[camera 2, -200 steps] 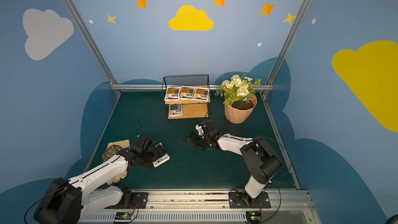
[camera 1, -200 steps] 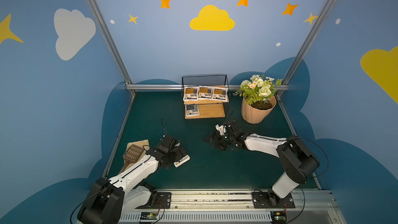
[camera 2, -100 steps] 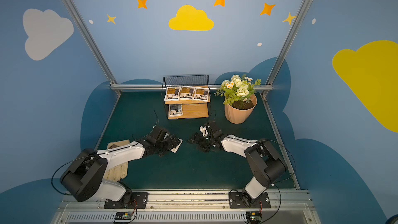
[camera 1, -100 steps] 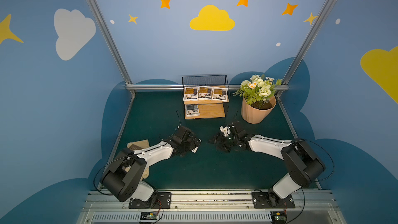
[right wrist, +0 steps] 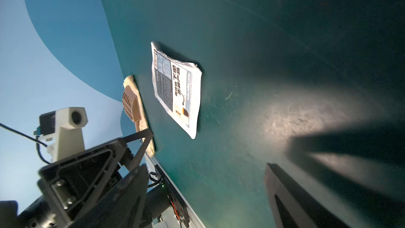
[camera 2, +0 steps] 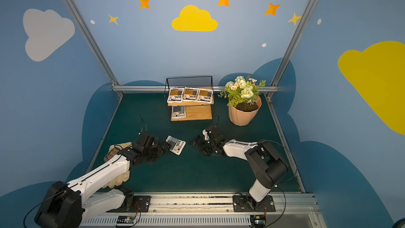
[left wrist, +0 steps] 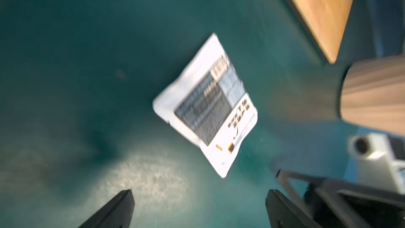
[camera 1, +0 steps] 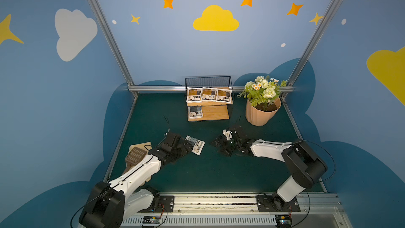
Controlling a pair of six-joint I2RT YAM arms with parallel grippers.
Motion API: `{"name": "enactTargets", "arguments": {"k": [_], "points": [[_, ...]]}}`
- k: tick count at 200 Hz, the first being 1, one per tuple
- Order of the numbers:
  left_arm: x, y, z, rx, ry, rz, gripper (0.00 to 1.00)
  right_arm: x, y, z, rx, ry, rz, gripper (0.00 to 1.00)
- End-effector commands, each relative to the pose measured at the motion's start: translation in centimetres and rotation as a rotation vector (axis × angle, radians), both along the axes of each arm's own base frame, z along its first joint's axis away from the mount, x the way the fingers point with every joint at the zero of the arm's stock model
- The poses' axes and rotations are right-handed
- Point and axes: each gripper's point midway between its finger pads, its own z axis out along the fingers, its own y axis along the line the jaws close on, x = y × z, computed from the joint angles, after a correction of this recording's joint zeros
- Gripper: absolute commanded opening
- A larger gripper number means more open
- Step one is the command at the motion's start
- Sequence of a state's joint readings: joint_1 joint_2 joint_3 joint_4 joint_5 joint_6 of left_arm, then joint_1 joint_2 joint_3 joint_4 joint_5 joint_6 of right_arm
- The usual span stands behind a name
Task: Place the bagged coffee beans on the shelf by color
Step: Move the bagged coffee beans to the center of the board, then pick up the bagged coffee beans at the center of the board.
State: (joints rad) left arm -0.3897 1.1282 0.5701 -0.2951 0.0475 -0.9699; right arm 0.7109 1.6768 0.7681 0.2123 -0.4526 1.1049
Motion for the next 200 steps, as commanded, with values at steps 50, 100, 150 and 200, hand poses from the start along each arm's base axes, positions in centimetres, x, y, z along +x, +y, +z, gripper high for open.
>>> {"name": "enactTargets", "arguments": {"k": [50,100,150,200], "points": [[4.8,-2.7,2.1,-0.139,0.027,-0.190,1.00,0.9,4.2,-1.1,0.011,0.000,-0.010,0.86],[5.4,-4.2,0.8,-0.175,0.048,-0.217,1.00,0.5,4.2,-2.6,-0.002,0.038,-0.021,0.86],[5.3,-3.6,-1.6,-0.136,0.083,-0.180,1.00,0.3,4.6,-3.6,0.015,0.066,-0.022,0.85],[5.0,-2.6,-3.7,-0.094,0.105,-0.139,1.00,0.2,5.2,-4.7,0.047,0.105,-0.024,0.83]]}}
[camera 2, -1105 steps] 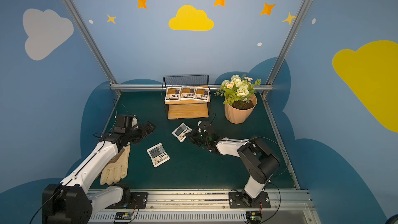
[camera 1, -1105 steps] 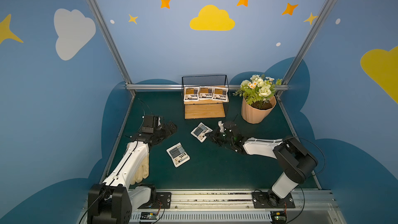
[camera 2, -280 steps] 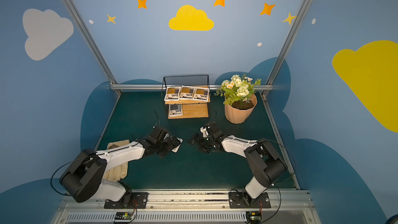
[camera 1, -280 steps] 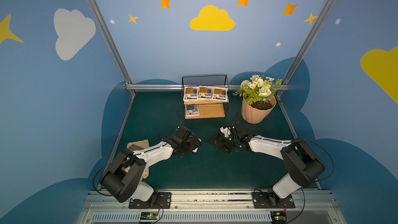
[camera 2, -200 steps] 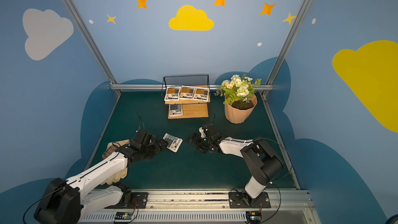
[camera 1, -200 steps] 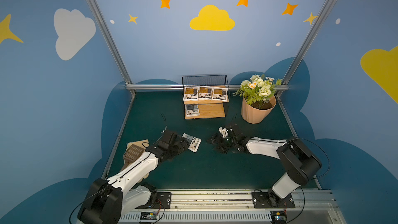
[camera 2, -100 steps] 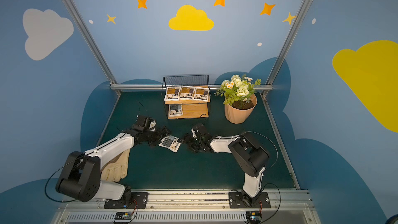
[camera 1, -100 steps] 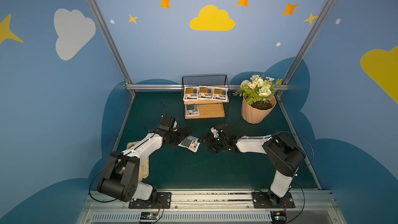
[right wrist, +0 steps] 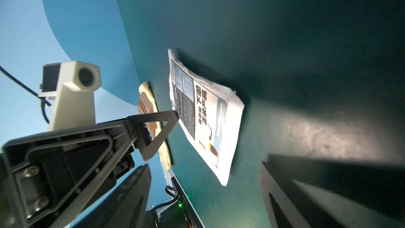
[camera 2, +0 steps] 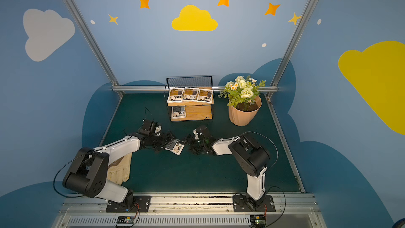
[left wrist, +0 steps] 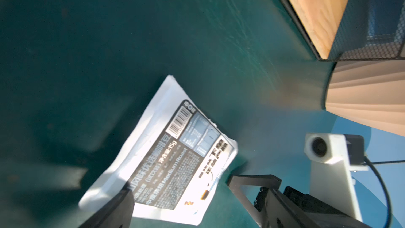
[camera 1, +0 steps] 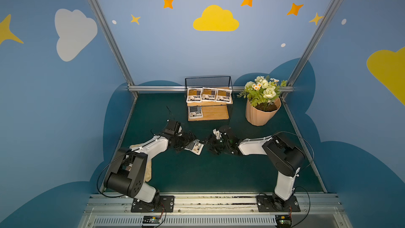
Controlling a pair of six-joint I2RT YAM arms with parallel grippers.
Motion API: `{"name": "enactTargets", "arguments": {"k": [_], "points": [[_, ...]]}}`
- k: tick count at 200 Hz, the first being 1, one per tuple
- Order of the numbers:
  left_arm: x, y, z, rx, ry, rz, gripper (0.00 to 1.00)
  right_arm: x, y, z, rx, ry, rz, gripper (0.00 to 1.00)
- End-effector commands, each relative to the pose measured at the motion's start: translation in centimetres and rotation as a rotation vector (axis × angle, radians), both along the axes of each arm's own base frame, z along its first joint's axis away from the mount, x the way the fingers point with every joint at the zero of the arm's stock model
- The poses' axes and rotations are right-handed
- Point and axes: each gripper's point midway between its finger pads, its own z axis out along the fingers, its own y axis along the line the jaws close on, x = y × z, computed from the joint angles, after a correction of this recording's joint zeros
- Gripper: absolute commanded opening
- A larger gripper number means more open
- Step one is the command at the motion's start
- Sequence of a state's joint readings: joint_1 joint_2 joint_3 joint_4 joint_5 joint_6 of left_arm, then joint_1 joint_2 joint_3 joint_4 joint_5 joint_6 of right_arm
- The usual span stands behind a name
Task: Place the bagged coffee beans on the shelf by color
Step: Pick up the bagged coffee beans at the center of the board.
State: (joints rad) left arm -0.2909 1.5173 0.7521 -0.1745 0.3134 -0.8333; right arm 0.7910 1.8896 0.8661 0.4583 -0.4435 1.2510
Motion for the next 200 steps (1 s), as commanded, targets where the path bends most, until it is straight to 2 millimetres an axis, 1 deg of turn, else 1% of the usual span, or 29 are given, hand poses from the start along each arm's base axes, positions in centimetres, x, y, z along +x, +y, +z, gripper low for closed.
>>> {"name": "enactTargets", "arguments": {"k": [1,26,47,79,110,141,183,200], "points": [[-0.1,0.5,-1.2,0.028,0.005,0.018,1.00,-1.1,-0.6,-3.6,-0.063,0.091,-0.008,0.83],[-0.4,0.7,-2.2,0.038,0.023,0.022,1.00,-1.1,-0.5,-4.1,-0.054,0.102,-0.011,0.83],[-0.4,0.7,-2.4,0.037,0.022,0.021,1.00,-1.0,-0.2,-4.6,-0.044,0.110,-0.010,0.82],[-0.6,0.9,-2.5,0.045,0.021,0.019,1.00,-0.9,0.4,-5.2,-0.020,0.126,-0.007,0.74],[-0.7,0.9,-2.3,0.044,0.017,0.017,1.00,-0.8,0.9,-5.6,-0.005,0.133,-0.004,0.58],[-0.8,0.9,-2.1,0.044,0.011,0.014,1.00,-0.7,1.2,-5.7,0.000,0.134,-0.003,0.34],[-0.8,0.9,-0.8,0.028,-0.006,0.002,1.00,-0.7,1.2,-5.2,0.017,0.129,-0.005,0.08],[-0.7,1.2,0.3,0.026,-0.024,0.003,1.00,-0.7,1.0,-4.7,0.022,0.123,-0.009,0.00]]}}
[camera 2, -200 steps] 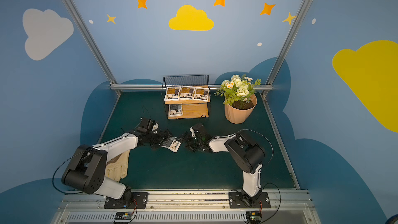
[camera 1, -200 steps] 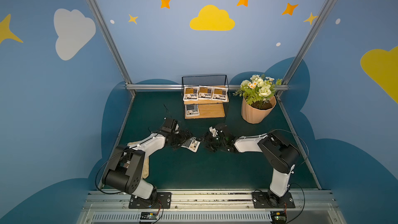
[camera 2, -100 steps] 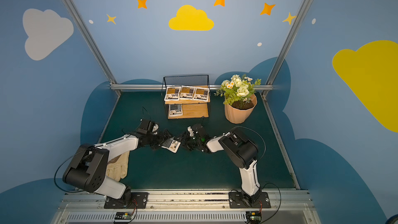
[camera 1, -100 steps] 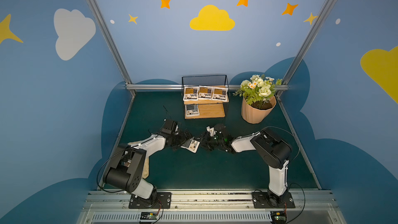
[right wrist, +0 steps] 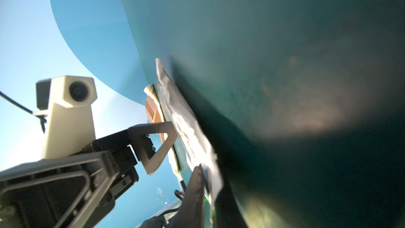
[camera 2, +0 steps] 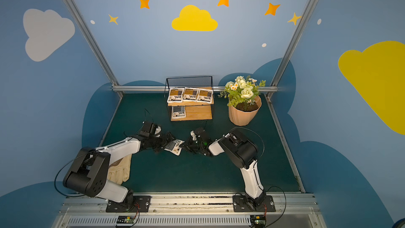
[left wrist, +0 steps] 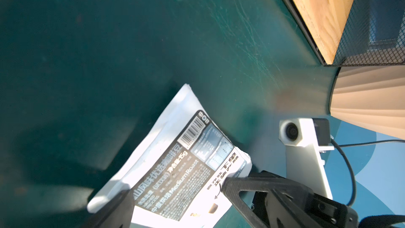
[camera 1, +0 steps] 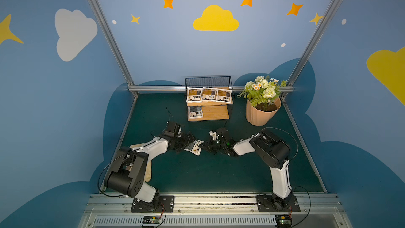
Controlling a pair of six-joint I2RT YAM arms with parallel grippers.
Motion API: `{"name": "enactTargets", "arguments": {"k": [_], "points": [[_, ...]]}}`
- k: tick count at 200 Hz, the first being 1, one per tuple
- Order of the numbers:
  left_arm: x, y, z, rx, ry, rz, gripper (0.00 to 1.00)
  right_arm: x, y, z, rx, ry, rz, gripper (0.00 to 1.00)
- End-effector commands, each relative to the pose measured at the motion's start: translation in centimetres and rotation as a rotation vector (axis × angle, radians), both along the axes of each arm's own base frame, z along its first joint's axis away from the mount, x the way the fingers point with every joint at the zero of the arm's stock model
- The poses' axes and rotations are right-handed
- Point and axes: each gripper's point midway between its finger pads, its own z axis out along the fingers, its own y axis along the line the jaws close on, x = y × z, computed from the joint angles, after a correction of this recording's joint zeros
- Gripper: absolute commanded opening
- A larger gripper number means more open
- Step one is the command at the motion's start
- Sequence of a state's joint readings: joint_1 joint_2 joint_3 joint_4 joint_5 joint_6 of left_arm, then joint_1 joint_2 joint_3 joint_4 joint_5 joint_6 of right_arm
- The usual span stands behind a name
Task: Place the bagged coffee beans on the shelf by color
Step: Pick up the bagged coffee beans at the center of the board, then place the bagged coffee beans on the shelf.
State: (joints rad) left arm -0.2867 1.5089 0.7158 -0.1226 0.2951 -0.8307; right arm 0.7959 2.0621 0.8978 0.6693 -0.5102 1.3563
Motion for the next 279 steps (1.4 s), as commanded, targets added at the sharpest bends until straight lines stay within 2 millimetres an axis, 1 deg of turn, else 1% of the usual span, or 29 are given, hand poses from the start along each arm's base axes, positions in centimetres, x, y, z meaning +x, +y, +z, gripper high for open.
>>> {"name": "enactTargets", "arguments": {"k": [1,26,57,69,71,92,96,97,101,125,162,189,229,237,239,242,279], "points": [[-0.8,0.8,0.7,0.017,0.005,-0.008,1.00,-1.2,-1.2,-2.2,-0.071,0.055,-0.011,0.00],[-0.6,1.4,2.7,0.035,-0.032,-0.015,1.00,-1.2,-1.8,-0.9,-0.052,0.036,-0.030,0.00],[-0.8,2.6,4.9,0.072,-0.080,-0.008,1.00,-0.9,-3.2,0.8,-0.030,0.003,-0.079,0.00],[-1.0,3.0,5.5,0.079,-0.093,-0.004,1.00,-0.6,-4.1,1.3,-0.025,-0.006,-0.112,0.00],[-1.1,3.0,5.6,0.081,-0.096,-0.004,1.00,-0.3,-4.0,1.8,-0.007,-0.024,-0.118,0.00],[-1.5,3.4,6.1,0.084,-0.107,-0.001,1.00,0.9,-5.2,3.5,0.037,-0.061,-0.184,0.00],[-1.6,3.5,6.1,0.084,-0.106,-0.001,1.00,1.4,-5.3,4.1,0.053,-0.074,-0.199,0.00],[-1.7,3.5,6.2,0.084,-0.108,-0.002,1.00,1.2,-5.6,3.8,0.046,-0.069,-0.202,0.00],[-1.8,3.5,6.2,0.082,-0.109,-0.004,1.00,1.2,-6.1,3.6,0.043,-0.066,-0.217,0.00],[-2.4,3.3,6.2,0.068,-0.110,-0.016,1.00,2.7,-7.4,4.9,0.077,-0.102,-0.294,0.00],[-2.9,2.7,5.8,0.021,-0.103,-0.027,1.00,4.9,-8.6,6.9,0.116,-0.172,-0.396,0.00],[-2.5,2.1,5.6,-0.007,-0.109,-0.028,1.00,6.7,-9.2,7.9,0.147,-0.218,-0.469,0.00],[-1.3,1.0,5.5,-0.023,-0.114,-0.048,1.00,9.7,-9.7,7.9,0.192,-0.248,-0.592,0.00],[-1.0,0.8,5.5,-0.023,-0.114,-0.055,1.00,10.2,-10.0,7.3,0.198,-0.244,-0.620,0.00],[-1.0,0.7,5.5,-0.023,-0.114,-0.055,1.00,10.8,-9.7,7.9,0.216,-0.254,-0.626,0.00],[-0.9,0.6,5.5,-0.022,-0.113,-0.060,1.00,11.2,-9.7,8.0,0.225,-0.255,-0.638,0.00],[0.0,-0.2,5.2,-0.008,-0.108,-0.082,1.00,14.6,-9.3,7.2,0.276,-0.244,-0.726,0.00]]}}
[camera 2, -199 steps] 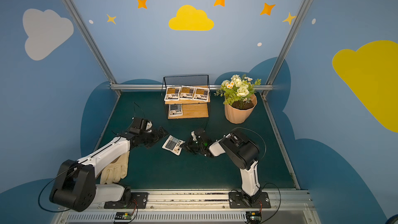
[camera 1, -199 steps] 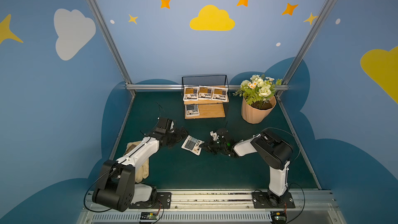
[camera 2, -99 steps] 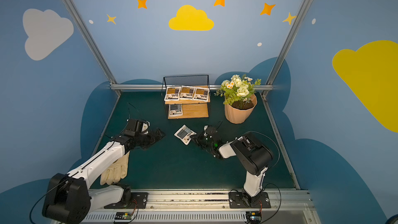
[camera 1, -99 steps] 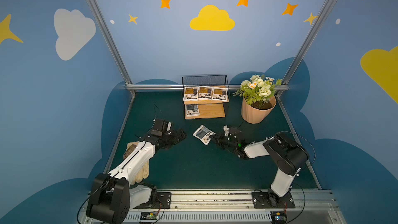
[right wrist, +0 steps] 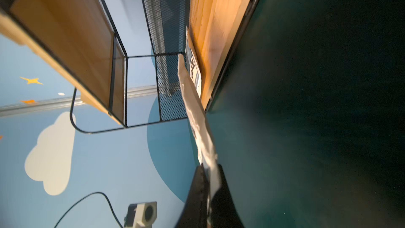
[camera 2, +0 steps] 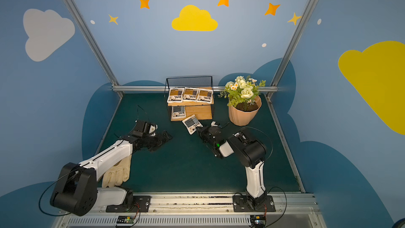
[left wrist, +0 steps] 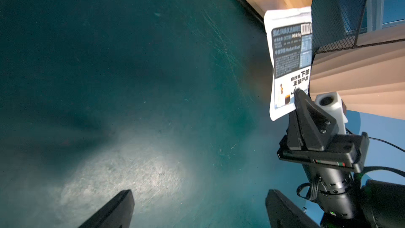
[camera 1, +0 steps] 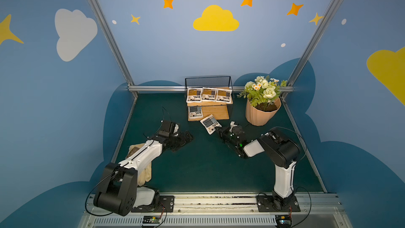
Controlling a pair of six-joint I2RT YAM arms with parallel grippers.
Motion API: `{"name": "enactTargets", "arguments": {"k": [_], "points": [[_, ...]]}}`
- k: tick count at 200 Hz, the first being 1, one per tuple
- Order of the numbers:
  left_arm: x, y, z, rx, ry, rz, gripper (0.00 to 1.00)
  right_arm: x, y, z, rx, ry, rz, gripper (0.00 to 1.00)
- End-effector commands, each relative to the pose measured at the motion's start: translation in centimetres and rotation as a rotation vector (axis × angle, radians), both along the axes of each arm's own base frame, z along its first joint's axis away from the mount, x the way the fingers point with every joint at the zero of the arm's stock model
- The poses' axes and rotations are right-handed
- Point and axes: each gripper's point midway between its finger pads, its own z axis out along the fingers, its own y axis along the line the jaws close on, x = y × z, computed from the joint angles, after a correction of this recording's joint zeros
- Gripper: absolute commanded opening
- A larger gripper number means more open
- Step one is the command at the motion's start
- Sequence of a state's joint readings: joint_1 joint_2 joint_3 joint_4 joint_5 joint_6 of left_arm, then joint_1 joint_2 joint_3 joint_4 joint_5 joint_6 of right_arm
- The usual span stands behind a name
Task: Place the bagged coffee beans on the shelf by color
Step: Place the bagged coffee beans on the shelf.
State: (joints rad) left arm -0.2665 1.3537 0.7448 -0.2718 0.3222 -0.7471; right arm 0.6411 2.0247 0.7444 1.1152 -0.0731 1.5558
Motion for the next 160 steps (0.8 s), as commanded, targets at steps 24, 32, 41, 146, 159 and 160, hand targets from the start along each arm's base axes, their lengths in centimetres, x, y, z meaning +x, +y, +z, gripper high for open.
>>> {"name": "enactTargets", "arguments": {"k": [24,32,41,146,159,160], "points": [[1.4,-0.9,0.8,-0.005,-0.032,-0.029,1.00,4.9,0.1,2.1,0.107,-0.072,-0.133,0.00],[1.4,-0.9,0.8,-0.004,-0.033,-0.032,1.00,5.5,0.2,2.1,0.110,-0.073,-0.145,0.00],[1.4,-0.9,0.8,-0.004,-0.031,-0.030,1.00,6.2,0.2,2.0,0.112,-0.068,-0.159,0.00],[1.3,-1.0,1.4,-0.010,-0.038,-0.033,1.00,12.4,0.6,-0.5,0.111,0.005,-0.321,0.00],[1.2,-0.9,1.5,-0.007,-0.038,-0.034,1.00,12.8,0.7,-1.0,0.103,0.020,-0.334,0.00],[1.1,-0.9,1.5,-0.007,-0.040,-0.035,1.00,12.8,0.6,-1.1,0.103,0.020,-0.335,0.00]]}}
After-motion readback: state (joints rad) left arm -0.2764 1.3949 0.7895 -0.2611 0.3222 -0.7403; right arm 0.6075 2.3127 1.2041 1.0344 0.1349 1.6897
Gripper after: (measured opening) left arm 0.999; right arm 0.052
